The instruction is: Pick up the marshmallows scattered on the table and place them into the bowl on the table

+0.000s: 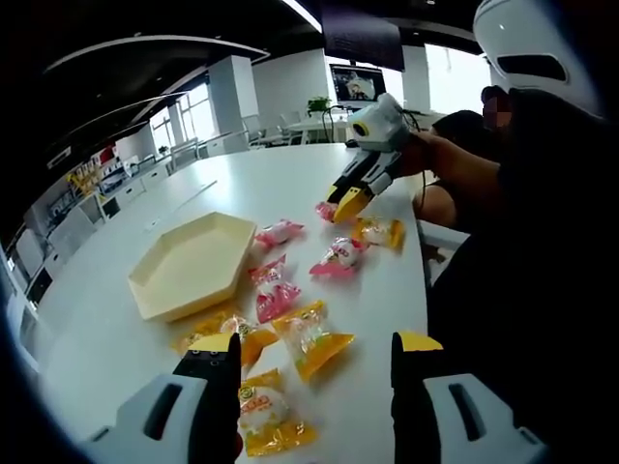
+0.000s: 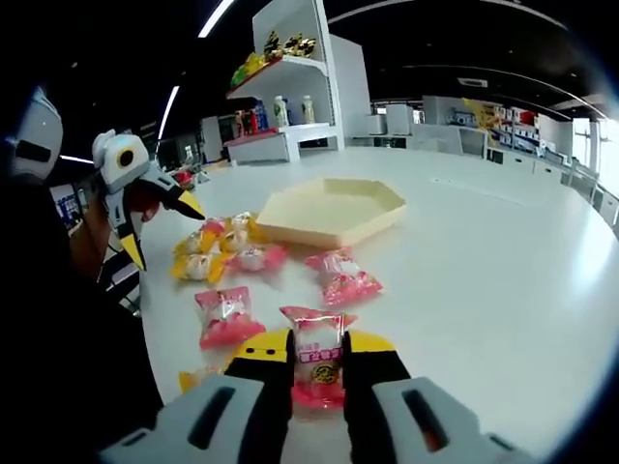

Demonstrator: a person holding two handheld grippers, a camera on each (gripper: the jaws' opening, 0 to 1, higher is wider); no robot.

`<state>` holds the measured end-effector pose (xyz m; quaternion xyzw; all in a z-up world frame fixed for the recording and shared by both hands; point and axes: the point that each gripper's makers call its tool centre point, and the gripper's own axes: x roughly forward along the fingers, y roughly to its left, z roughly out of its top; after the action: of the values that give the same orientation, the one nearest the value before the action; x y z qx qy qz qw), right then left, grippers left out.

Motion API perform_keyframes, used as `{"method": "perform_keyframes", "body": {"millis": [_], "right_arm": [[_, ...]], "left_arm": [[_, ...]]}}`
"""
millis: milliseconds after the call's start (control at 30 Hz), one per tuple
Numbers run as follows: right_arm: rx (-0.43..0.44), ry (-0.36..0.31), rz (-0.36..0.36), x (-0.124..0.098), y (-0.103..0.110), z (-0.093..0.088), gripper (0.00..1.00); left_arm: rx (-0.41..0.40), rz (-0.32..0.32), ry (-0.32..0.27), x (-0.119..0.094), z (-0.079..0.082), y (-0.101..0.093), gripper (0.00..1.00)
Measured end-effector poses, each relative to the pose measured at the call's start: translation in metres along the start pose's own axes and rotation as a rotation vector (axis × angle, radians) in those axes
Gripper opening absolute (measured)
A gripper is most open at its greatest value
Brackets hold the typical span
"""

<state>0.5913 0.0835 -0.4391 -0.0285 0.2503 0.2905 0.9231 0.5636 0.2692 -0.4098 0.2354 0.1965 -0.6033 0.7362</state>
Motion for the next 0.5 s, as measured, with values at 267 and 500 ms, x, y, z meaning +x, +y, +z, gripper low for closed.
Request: {"method": "perform_keyframes", "body": {"millis": [267, 500], "right_arm": [[-0.017, -0.054, -0.037, 0.000, -0.010, 0.010, 0.20], [-0.020, -0.102, -0.041, -0.001, -0.011, 0.023, 0.20]], "left_arm": [[-0.005, -0.001, 0.006, 0.001, -0.003, 0.001, 0.63], [-0.005, -0.002, 0.002, 0.001, -0.002, 0.001, 0.63]]}}
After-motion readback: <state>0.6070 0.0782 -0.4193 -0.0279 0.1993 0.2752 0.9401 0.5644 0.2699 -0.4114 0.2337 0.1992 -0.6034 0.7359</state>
